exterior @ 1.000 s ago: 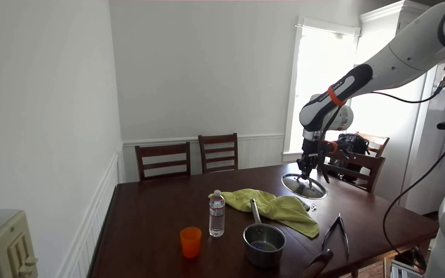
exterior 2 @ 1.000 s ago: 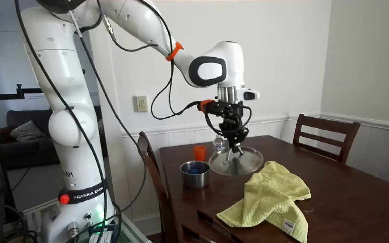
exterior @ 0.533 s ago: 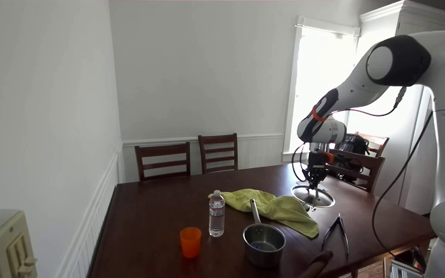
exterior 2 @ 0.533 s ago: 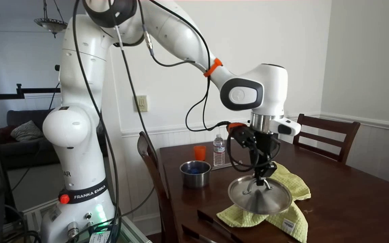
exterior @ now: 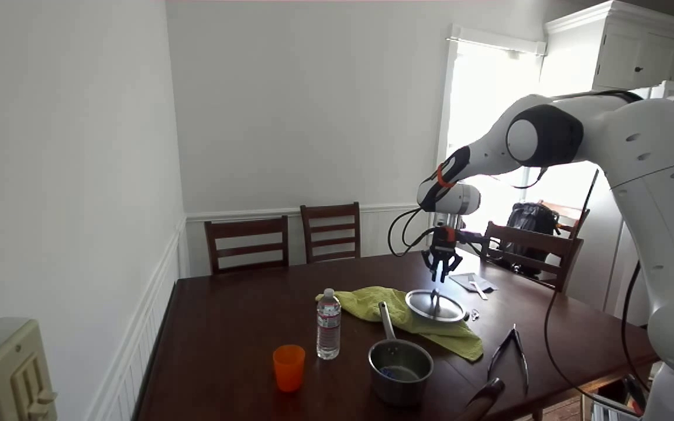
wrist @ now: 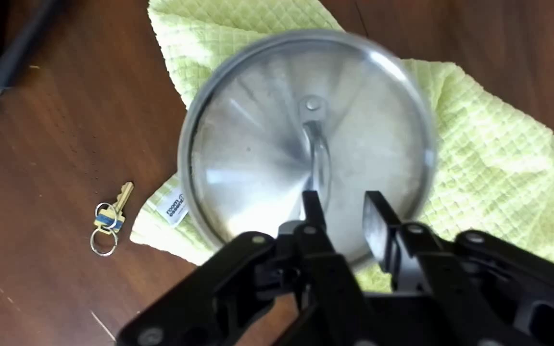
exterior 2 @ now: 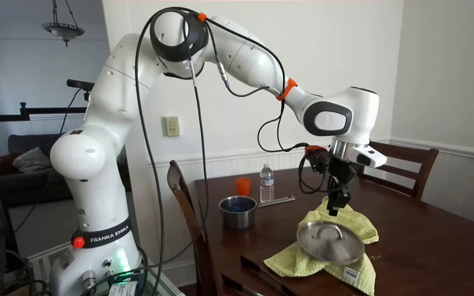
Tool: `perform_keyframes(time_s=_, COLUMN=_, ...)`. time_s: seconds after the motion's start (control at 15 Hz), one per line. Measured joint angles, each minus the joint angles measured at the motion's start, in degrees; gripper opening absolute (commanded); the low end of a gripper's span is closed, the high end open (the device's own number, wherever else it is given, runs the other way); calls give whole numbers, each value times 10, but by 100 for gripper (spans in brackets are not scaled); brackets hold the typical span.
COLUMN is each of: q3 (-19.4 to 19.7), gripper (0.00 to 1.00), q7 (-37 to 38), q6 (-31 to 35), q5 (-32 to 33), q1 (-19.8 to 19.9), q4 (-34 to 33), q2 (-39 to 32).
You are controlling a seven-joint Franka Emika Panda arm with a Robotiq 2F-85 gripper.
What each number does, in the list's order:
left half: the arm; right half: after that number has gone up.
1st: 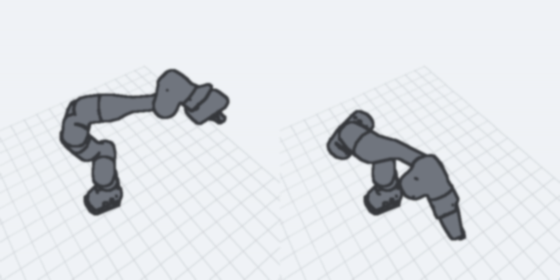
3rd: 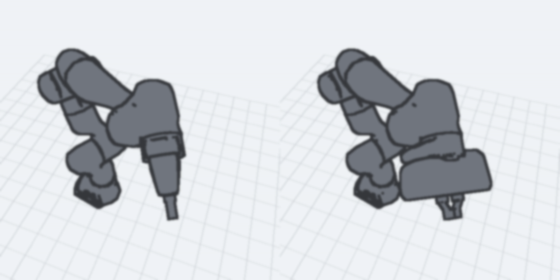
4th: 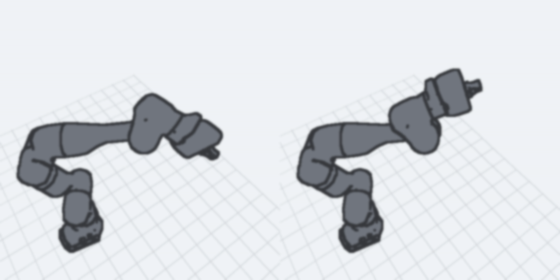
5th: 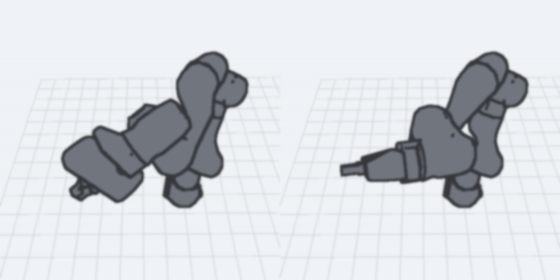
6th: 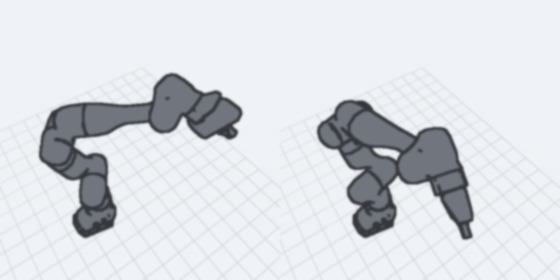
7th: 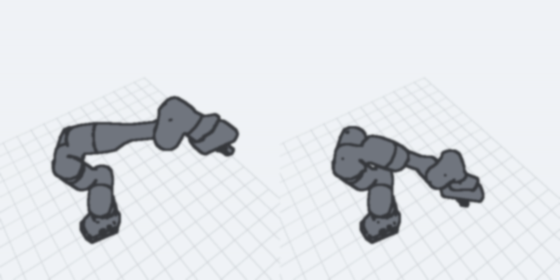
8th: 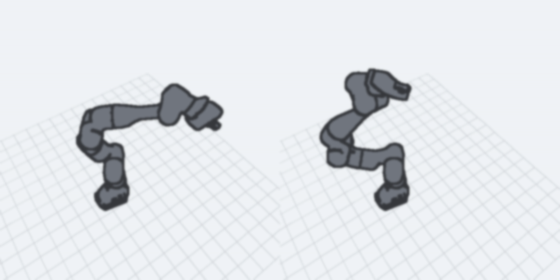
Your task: Lift the silver lid and put it on the lime green towel
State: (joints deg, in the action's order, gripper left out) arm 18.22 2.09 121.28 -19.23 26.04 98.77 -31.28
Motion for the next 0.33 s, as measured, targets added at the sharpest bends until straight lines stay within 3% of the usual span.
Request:
perform_keyframes(time_s=0.27, q3=-6, gripper=89, q7=21, q6=-11, q5=2, q1=-1, q4=-44, q2=-11)
perform_keyframes(time_s=0.33, q3=-7, gripper=70, q7=5, q6=-10, q5=5, q1=-2, q4=-42, q2=1)
